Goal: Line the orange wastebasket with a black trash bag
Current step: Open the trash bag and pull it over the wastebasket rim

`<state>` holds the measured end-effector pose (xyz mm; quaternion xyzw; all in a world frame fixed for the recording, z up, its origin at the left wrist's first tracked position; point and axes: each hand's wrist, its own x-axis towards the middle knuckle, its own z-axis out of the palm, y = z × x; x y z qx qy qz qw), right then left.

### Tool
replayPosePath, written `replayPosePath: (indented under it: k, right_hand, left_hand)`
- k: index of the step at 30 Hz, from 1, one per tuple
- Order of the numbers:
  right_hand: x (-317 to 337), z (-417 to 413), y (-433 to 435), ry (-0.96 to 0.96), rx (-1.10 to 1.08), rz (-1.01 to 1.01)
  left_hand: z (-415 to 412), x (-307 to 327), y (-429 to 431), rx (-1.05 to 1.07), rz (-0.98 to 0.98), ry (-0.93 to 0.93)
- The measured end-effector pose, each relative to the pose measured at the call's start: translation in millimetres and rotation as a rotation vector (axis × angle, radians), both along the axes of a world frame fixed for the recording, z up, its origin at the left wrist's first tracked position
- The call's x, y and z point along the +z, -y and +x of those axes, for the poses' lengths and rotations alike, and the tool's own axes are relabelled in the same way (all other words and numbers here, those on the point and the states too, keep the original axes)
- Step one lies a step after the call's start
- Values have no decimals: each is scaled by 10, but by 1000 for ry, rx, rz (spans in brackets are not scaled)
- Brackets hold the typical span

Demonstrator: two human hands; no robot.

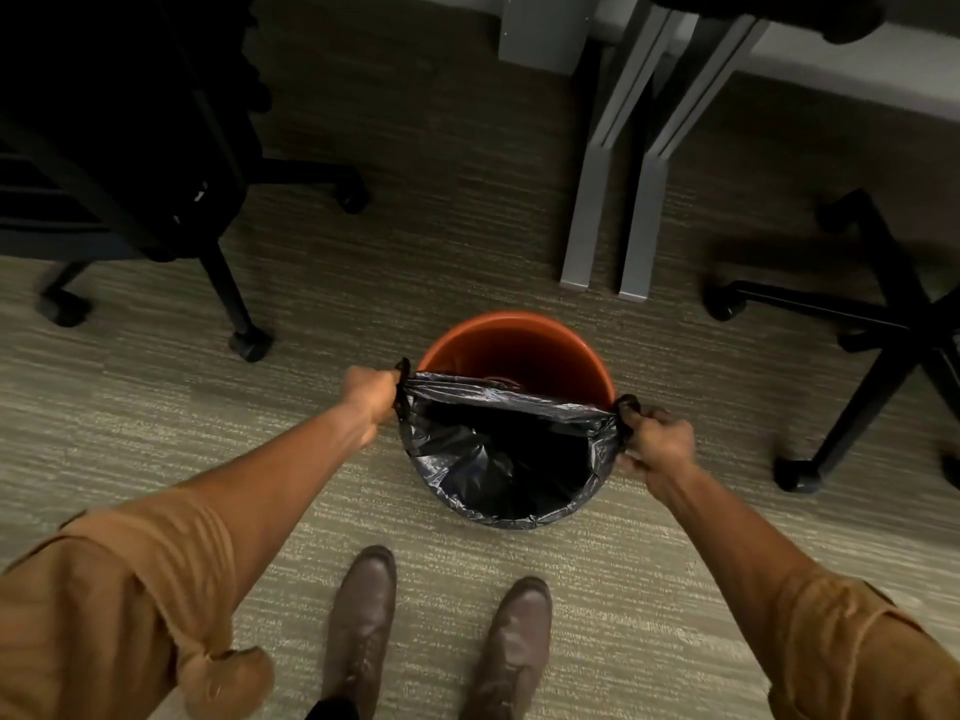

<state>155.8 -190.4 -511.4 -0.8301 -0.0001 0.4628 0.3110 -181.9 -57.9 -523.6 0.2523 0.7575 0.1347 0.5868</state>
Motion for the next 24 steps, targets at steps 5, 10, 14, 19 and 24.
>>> replayPosePath:
  k: [5, 10, 14, 19, 24]
  right_hand:
    - [43, 107, -269, 275, 138, -62]
    - [-56, 251, -502, 164, 114, -59]
    - [-111, 304, -662, -132, -219, 18]
    - [-85, 262, -720, -169, -233, 145]
    - [-170, 242, -783, 186, 170, 96]
  left_hand:
    - [3, 21, -241, -114, 85, -222]
    - [18, 29, -345, -108, 33, -287]
    - [45, -46, -412, 95, -25, -165]
    - [109, -89, -415, 165, -6, -46]
    - [110, -158, -455, -45, 127, -63]
